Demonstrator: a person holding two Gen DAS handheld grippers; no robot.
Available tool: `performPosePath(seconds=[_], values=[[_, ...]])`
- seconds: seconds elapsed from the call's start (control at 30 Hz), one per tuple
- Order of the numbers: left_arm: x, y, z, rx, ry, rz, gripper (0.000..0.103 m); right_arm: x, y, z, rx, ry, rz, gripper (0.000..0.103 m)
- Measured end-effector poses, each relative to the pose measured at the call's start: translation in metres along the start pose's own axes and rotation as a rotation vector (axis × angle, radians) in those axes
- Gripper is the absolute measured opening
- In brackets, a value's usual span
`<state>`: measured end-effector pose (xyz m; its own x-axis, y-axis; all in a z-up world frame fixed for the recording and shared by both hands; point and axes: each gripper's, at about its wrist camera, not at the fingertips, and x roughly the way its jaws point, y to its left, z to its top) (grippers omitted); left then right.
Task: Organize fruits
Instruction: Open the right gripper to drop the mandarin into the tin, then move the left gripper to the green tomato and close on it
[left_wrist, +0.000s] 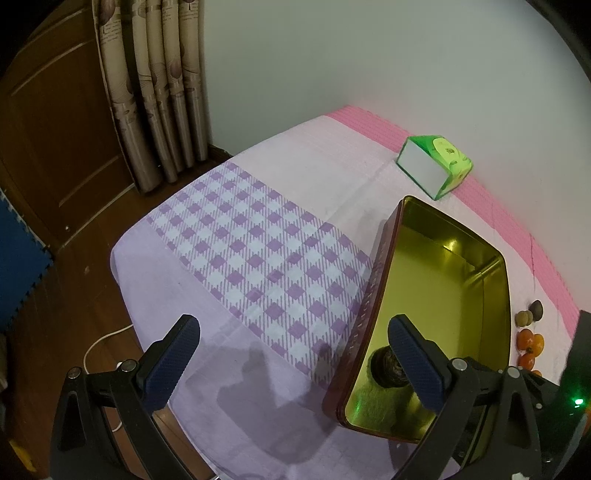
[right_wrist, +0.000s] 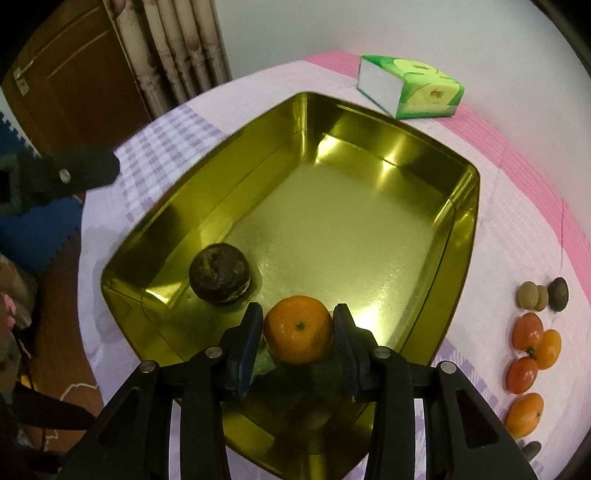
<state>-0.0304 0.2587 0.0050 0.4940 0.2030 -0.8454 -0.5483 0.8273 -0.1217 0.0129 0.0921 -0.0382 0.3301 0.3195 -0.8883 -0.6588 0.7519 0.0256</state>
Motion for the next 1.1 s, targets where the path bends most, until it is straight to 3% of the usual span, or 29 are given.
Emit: performPosePath(seconds=[0.1, 0.27, 0.37, 0.53, 0.73, 0.87, 1.1], values=[[0.001, -0.001, -0.001, 0.006, 0.0, 0.002, 0.101, -0.014, -0.003, 0.0, 0.018, -0.041, 0.019, 0.055], [-0.001, -0.005, -0.001, 0.032, -0.01, 0.002, 0.101, -0.054, -0.023, -0.005, 0.085, -0.163, 0.028, 0.063], [-0.002, -0.011, -0.002, 0.063, -0.018, 0.002, 0.101, -0.077, -0.045, -0.013, 0.14, -0.224, -0.017, 0.073], [-0.008, -0.028, -0.007, 0.15, -0.056, 0.007, 0.101, -0.109, -0.117, -0.05, 0.308, -0.286, -0.13, 0.079], [-0.017, -0.055, -0.017, 0.268, -0.081, -0.062, 0.101, -0.118, -0.217, -0.11, 0.486, -0.24, -0.342, 0.085], [-0.022, -0.08, -0.029, 0.35, -0.079, -0.109, 0.101, -0.106, -0.265, -0.152, 0.548, -0.169, -0.43, 0.086], [-0.038, -0.138, -0.054, 0.473, -0.075, -0.229, 0.101, -0.081, -0.309, -0.195, 0.605, -0.12, -0.432, 0.088]])
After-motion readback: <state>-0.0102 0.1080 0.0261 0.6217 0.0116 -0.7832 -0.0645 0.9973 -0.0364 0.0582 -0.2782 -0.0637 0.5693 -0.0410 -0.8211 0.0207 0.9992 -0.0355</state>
